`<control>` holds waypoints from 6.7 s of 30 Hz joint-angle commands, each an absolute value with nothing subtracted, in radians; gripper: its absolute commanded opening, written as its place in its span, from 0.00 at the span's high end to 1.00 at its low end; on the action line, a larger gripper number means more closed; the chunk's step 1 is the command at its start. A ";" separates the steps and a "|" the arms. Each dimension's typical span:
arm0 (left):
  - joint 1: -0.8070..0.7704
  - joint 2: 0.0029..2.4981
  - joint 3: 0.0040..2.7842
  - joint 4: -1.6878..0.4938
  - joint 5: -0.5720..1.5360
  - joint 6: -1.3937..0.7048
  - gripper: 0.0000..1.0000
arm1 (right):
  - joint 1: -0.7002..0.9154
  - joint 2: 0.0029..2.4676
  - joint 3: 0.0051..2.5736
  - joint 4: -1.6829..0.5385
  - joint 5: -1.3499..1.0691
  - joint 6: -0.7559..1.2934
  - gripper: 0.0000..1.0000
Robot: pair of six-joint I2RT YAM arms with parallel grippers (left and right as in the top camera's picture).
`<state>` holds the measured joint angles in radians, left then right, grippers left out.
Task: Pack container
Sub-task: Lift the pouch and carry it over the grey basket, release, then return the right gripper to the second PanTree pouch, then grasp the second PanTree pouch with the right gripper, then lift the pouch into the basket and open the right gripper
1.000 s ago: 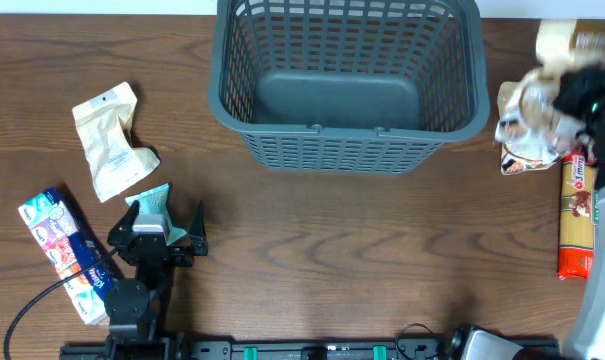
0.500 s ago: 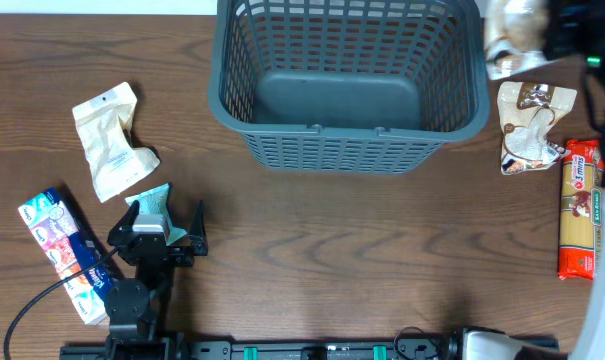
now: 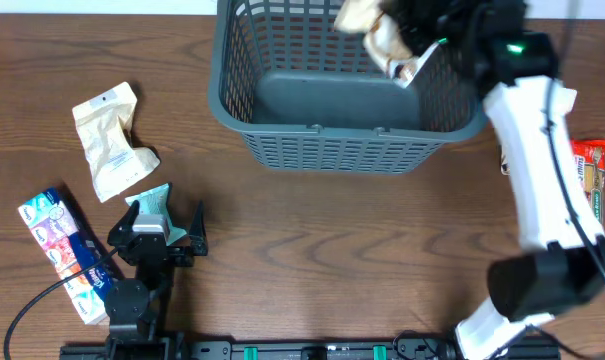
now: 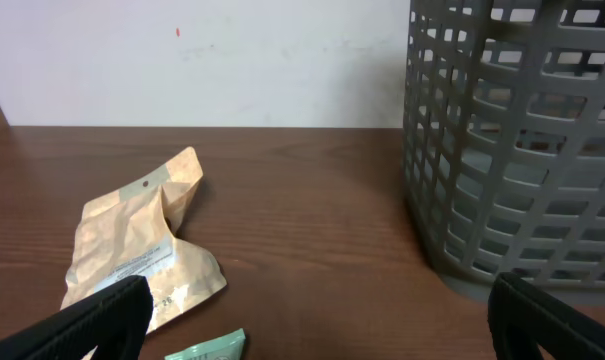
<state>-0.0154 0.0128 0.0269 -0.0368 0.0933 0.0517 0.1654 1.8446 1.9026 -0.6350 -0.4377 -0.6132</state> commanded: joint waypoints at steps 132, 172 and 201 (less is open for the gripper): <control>-0.019 0.043 0.004 -0.046 0.094 0.027 0.02 | -0.444 2.510 2.119 -1.170 -0.232 -0.268 0.99; -0.019 0.043 0.005 -0.051 0.124 0.020 0.01 | 0.282 2.030 2.387 -1.315 -0.241 -1.165 0.99; -0.019 0.043 0.004 -0.056 0.124 0.020 0.01 | 0.246 2.158 2.388 -1.355 -0.313 -0.921 0.01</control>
